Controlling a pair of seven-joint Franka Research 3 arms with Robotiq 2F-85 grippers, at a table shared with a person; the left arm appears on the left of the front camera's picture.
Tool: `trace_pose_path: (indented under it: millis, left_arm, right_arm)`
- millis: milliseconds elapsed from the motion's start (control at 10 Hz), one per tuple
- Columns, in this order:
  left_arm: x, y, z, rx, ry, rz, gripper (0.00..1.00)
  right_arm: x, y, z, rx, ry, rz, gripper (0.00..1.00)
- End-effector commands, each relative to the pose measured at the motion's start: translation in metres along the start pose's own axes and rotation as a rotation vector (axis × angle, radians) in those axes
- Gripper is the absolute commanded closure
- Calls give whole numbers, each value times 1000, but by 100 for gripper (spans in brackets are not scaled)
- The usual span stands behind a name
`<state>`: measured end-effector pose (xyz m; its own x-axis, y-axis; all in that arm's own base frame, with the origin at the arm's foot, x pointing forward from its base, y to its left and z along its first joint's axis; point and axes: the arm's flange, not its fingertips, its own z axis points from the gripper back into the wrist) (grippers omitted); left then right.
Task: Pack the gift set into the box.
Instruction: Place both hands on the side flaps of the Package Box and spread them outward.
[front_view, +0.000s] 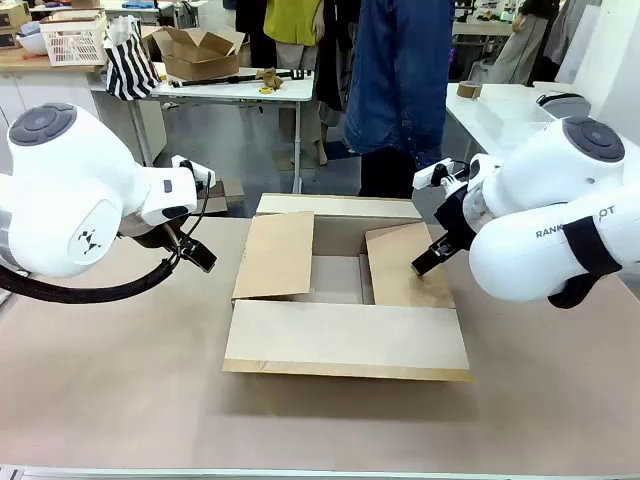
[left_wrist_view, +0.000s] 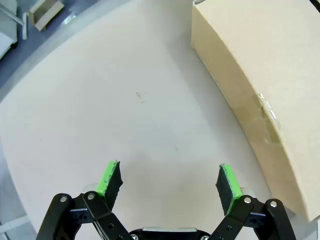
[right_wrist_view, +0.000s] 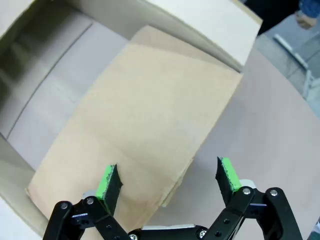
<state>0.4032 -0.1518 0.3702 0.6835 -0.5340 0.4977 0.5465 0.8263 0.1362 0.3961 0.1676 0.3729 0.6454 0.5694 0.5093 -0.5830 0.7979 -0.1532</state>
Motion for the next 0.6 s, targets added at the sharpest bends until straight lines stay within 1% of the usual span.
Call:
trace_pose_path:
  millis: [0,500]
  left_arm:
    - [0,0,0,0,0,0,0]
    - [0,0,0,0,0,0,0]
  right_arm:
    - [0,0,0,0,0,0,0]
    - [0,0,0,0,0,0,0]
